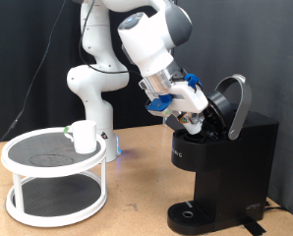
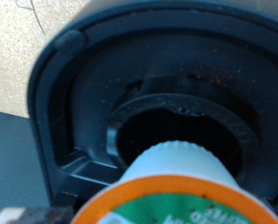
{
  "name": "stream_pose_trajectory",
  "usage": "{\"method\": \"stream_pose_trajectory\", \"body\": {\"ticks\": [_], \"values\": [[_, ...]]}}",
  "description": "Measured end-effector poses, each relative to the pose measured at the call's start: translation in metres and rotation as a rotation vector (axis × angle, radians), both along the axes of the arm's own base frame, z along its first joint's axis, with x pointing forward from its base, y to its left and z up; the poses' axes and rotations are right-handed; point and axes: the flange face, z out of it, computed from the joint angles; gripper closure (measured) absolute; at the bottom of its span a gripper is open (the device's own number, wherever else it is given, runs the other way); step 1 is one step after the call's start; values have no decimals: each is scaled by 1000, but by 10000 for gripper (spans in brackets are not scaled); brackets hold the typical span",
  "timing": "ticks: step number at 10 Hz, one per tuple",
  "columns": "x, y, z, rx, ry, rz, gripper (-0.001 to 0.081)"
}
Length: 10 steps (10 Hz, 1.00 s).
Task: Make a cup of coffee with the keurig machine
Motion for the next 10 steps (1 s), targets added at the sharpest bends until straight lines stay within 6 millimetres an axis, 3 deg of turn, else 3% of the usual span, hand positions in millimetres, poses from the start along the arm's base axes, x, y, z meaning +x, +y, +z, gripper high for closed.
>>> {"method": "stream_pose_trajectory", "body": {"ticks": [10], "values": [[4, 4, -21, -26, 17, -30, 427]]}}
